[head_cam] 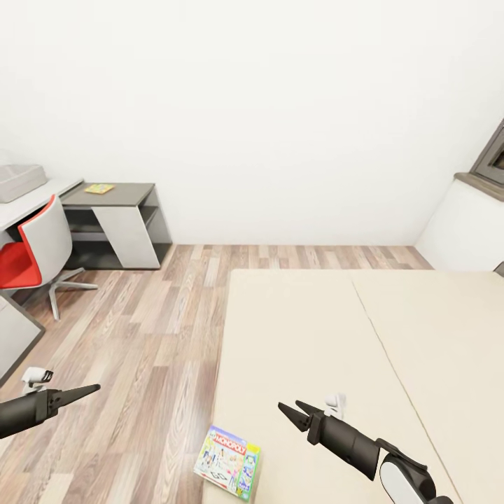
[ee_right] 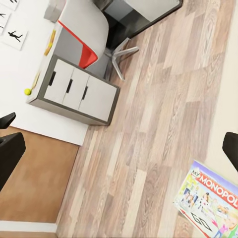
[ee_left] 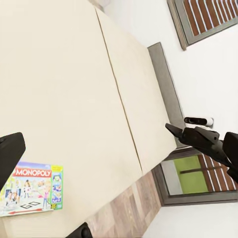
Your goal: Put all the toys in the child's room - the three board games (two on the bed and one on the table), the two jigsaw puzzles on the table, and the tennis ball on the table - inside the toy box on the table in the child's room.
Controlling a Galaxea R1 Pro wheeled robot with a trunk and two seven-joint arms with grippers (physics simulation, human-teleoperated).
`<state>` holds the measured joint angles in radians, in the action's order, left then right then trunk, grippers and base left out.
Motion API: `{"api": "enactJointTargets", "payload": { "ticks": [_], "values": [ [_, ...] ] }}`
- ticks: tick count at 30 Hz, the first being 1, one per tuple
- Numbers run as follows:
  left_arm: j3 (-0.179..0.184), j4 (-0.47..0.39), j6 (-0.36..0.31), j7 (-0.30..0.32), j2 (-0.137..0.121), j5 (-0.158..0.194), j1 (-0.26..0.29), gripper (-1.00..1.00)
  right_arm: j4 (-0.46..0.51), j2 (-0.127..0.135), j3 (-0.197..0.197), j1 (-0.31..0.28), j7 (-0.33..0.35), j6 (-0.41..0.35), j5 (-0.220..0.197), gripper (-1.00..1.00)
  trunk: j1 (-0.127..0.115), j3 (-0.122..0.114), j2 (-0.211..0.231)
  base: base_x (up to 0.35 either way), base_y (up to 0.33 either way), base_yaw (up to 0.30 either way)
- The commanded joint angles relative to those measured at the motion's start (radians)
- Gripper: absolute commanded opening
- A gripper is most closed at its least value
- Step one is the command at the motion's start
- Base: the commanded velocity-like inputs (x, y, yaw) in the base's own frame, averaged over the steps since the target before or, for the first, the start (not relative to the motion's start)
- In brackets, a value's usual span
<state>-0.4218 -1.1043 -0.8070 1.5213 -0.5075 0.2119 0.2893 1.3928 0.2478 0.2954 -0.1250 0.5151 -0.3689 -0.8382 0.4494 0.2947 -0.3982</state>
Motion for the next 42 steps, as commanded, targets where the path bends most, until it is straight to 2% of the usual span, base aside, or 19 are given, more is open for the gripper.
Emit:
{"api": "enactJointTargets", "payload": {
  "ticks": [1, 42],
  "values": [
    [0.000, 0.000, -0.011, 0.004, 0.000, 0.000, 0.001, 1.00, 0.000, 0.001, 0.001, -0.001, -0.001, -0.007, -0.010, 1.00, 0.001, 0.000, -0.002, 0.000, 0.000, 0.000],
    [0.000, 0.000, -0.011, 0.003, 0.000, -0.001, 0.001, 1.00, 0.001, 0.001, 0.001, -0.001, -0.001, -0.007, -0.010, 1.00, 0.001, -0.067, -0.002, 0.000, 0.000, 0.000]
  ]
}}
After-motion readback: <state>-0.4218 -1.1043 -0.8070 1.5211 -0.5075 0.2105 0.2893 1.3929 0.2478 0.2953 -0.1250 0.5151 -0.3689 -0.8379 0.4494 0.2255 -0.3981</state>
